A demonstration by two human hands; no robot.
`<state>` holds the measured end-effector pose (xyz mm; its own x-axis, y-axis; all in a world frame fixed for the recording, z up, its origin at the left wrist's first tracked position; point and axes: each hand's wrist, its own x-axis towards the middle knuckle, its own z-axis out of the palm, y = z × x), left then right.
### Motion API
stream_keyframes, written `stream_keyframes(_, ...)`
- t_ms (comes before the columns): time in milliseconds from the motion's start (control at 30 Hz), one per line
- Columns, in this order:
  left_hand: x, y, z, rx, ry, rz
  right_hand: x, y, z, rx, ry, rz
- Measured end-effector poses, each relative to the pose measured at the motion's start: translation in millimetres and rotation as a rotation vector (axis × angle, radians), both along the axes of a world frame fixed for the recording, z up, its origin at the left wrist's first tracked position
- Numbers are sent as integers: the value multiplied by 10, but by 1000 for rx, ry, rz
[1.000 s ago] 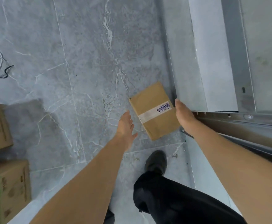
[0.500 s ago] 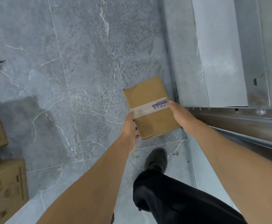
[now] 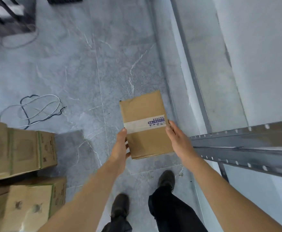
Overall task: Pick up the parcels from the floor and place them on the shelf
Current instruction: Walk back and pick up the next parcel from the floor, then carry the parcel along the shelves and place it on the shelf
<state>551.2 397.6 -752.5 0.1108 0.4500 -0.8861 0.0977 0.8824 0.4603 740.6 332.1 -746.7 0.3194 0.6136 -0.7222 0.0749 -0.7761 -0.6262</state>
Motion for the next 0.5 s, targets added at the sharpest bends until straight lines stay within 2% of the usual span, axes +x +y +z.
stream_keyframes(100, -155, 340, 859, 153, -44, -43, -194, 263, 872, 113, -13, -41)
stream_keyframes(200, -329, 687, 1802, 345, -102, -62, -377, 519, 1836, 259, -116, -69)
stream_keyframes(500, -1250, 420, 3794, 715, -236, -123, -1219, 157, 3900, 575, -257, -186)
